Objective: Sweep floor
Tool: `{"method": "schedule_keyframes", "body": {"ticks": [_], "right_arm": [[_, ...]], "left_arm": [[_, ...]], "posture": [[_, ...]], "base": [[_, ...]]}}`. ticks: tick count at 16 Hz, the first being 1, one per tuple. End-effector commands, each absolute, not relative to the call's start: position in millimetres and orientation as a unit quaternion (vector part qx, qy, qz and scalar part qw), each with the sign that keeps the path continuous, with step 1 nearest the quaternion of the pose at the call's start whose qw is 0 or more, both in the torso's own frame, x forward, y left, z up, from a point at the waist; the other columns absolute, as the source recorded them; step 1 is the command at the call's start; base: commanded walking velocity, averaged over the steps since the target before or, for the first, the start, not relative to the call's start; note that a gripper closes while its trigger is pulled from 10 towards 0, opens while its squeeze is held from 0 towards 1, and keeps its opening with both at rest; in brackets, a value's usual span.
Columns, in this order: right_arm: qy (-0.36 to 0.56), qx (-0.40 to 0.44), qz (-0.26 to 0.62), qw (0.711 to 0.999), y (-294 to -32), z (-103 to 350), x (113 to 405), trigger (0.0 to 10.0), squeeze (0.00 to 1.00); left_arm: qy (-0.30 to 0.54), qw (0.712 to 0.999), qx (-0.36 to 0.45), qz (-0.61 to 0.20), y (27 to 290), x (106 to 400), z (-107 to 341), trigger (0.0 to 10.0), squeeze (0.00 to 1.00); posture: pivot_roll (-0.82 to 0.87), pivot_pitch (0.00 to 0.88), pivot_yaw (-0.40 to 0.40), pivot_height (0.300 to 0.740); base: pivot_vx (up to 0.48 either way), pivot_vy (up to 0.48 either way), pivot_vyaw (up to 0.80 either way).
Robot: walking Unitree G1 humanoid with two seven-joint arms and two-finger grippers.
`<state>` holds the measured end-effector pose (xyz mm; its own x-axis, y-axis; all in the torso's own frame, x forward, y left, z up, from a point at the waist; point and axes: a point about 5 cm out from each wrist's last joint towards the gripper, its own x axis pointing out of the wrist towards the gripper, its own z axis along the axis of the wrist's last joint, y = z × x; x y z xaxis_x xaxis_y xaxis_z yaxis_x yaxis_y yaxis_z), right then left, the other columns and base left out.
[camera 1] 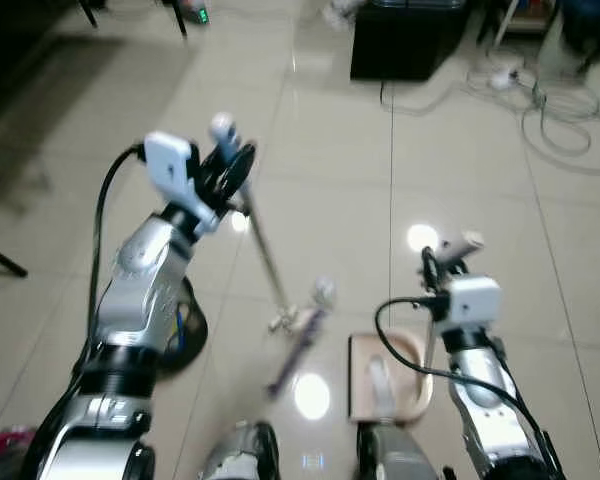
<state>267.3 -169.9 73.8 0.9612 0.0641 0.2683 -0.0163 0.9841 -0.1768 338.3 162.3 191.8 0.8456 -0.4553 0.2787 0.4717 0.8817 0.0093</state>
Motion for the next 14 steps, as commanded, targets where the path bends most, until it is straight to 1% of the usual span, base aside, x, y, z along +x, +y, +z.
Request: {"method": "schedule_keyframes", "body": {"ticks": [1,3,4,5,6,7,8,9,11,13,14], "right_arm": [[-0.168,-0.070,0.013,0.983,-173.6,89.3,266.6,10.0,0.00],[-0.213,-0.018,0.002,0.977,-183.7,129.8,261.7,10.0,0.00],[-0.214,0.015,0.013,0.977,-183.4,147.5,265.4,10.0,0.00],[-0.211,0.027,0.019,0.977,-182.7,153.7,267.2,10.0,0.00],[-0.220,0.055,0.036,0.973,-181.0,180.1,273.4,10.0,0.00],[-0.227,0.063,0.043,0.971,-180.2,190.9,274.7,10.0,0.00],[-0.236,0.082,0.050,0.967,-180.7,213.8,280.9,10.0,0.00],[-0.244,0.108,0.045,0.963,-183.2,233.5,288.7,10.0,0.00],[-0.257,0.143,0.042,0.955,-184.4,263.2,304.2,10.0,0.00],[-0.254,0.141,0.049,0.956,-181.2,272.5,313.3,10.0,0.00],[-0.248,0.142,0.050,0.957,-181.0,275.1,315.5,10.0,0.00]], "left_arm": [[-0.125,0.967,-0.014,-0.221,170.4,334.3,187.4,10.0,0.00],[-0.064,0.986,0.010,-0.152,188.5,320.7,152.5,10.0,0.00],[-0.046,0.992,0.010,-0.119,197.3,317.7,142.4,10.0,0.00],[-0.039,0.994,0.008,-0.104,201.0,316.5,138.8,10.0,0.00],[-0.017,0.998,0.014,-0.064,210.0,310.7,127.9,10.0,0.00],[-0.012,0.998,0.020,-0.053,212.2,308.3,125.1,10.0,0.00],[0.000,0.998,0.050,-0.026,216.7,304.7,120.3,10.0,0.00],[0.002,0.998,0.058,-0.009,218.6,301.0,118.2,10.0,0.00],[-0.027,0.997,0.071,-0.012,214.9,295.3,123.9,10.0,0.00],[-0.039,0.998,0.058,-0.006,213.2,292.7,125.6,10.0,0.00],[-0.040,0.997,0.059,-0.003,211.7,292.7,125.4,10.0,0.00]], "posture": [[-0.11,0.032,0.072,0.740],[-0.12,0.028,0.070,0.740],[-0.11,0.021,0.069,0.740],[-0.11,0.021,0.069,0.740],[-0.11,0.015,0.071,0.740],[-0.11,0.013,0.071,0.740],[-0.09,0.008,0.062,0.740],[-0.09,0.007,0.057,0.740],[-0.07,0.000,0.049,0.740],[-0.07,0.000,0.048,0.740],[-0.06,0.000,0.045,0.740]], "base": [[0.000,0.000,0.00],[0.000,0.000,0.00],[0.000,0.000,0.00],[0.000,0.000,0.00],[0.000,0.000,0.00],[0.000,0.000,0.00],[0.000,0.000,0.00],[0.000,0.000,0.00],[0.000,0.000,0.80],[0.000,0.000,0.80],[0.244,0.000,0.80]]}}
